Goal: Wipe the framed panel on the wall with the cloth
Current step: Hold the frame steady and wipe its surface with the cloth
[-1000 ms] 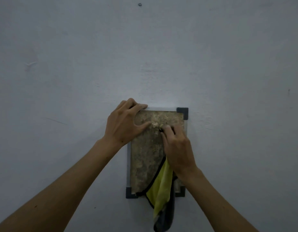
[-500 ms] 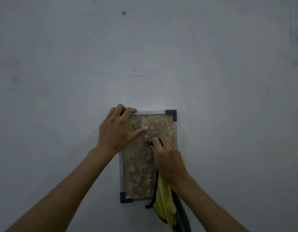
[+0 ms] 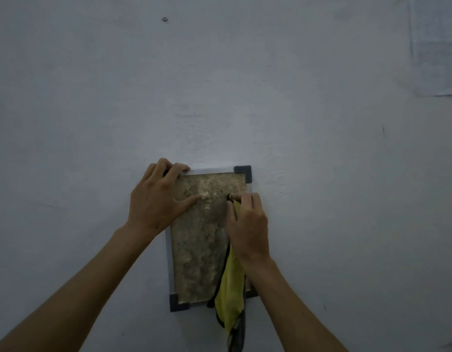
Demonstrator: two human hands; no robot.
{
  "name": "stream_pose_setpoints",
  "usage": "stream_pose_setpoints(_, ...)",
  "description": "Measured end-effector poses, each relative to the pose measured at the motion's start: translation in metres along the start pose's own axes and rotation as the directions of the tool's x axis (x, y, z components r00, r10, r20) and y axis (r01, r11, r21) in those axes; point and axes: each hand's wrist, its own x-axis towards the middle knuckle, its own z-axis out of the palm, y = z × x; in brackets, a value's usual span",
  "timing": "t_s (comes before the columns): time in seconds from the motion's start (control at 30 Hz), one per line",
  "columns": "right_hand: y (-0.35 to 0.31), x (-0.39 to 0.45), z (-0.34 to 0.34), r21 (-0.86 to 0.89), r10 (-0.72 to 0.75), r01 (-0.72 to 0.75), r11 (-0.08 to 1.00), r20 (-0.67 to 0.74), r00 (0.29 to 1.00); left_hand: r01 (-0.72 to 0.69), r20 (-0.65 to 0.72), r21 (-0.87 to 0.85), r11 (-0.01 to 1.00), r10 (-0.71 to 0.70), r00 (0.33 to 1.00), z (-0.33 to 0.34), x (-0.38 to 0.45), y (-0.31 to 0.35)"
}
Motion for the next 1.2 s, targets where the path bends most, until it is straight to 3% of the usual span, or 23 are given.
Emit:
stream_pose_setpoints(0.1, -0.011, -0.004, 0.010, 0.027, 0.100, -0.099, 0.995, -0.054, 0.993, 0.012, 0.017, -0.003, 1.000, -0.012, 1.000, -0.001, 0.001, 0.003)
stream_pose_setpoints(0.2, -0.011, -0.009, 0.010, -0.045, -0.095, 0.100, 0.994, 0.108, 0.990, 0.013, 0.020, 0.003, 1.000, -0.013, 1.000, -0.003, 0.002, 0.002)
stream_pose_setpoints(0.27, 0.000, -0.008, 0.001, -0.083, -0.133, 0.147, 0.986, 0.153, 0.979, 0.002, 0.018, 0.005, 1.000, -0.002, 1.000, -0.003, 0.001, 0.001)
stream_pose_setpoints(0.37, 0.011, -0.005, -0.008, -0.023, 0.074, -0.075, 0.997, -0.032, 0.997, 0.008, 0.020, 0.004, 1.000, -0.008, 1.000, -0.004, 0.001, 0.003)
stream_pose_setpoints(0.43, 0.010, -0.007, -0.005, -0.007, 0.139, -0.140, 0.990, -0.079, 0.987, 0.019, 0.029, 0.003, 1.000, -0.019, 0.999, -0.004, 0.001, 0.006)
stream_pose_setpoints(0.5, 0.006, -0.010, -0.003, -0.030, 0.079, -0.080, 0.996, -0.023, 0.997, 0.025, 0.037, 0.000, 1.000, -0.025, 0.999, -0.004, 0.002, 0.007)
stream_pose_setpoints(0.63, 0.012, -0.015, -0.008, -0.129, -0.172, 0.199, 0.971, 0.196, 0.965, 0.024, 0.036, 0.000, 1.000, -0.024, 0.999, -0.005, 0.001, 0.006)
stream_pose_setpoints(0.8, 0.018, -0.003, -0.013, -0.111, 0.021, -0.019, 0.994, 0.019, 1.000, 0.031, 0.037, -0.003, 1.000, -0.031, 0.999, -0.006, 0.002, 0.008)
stream_pose_setpoints(0.97, 0.025, -0.023, -0.015, -0.189, -0.151, 0.202, 0.961, 0.254, 0.955, 0.040, 0.046, 0.001, 0.999, -0.040, 0.998, -0.004, 0.001, 0.008)
stream_pose_setpoints(1.2, 0.023, 0.012, -0.019, -0.158, -0.111, 0.130, 0.979, 0.126, 0.986, 0.047, 0.047, 0.004, 0.999, -0.047, 0.998, -0.004, 0.002, 0.007)
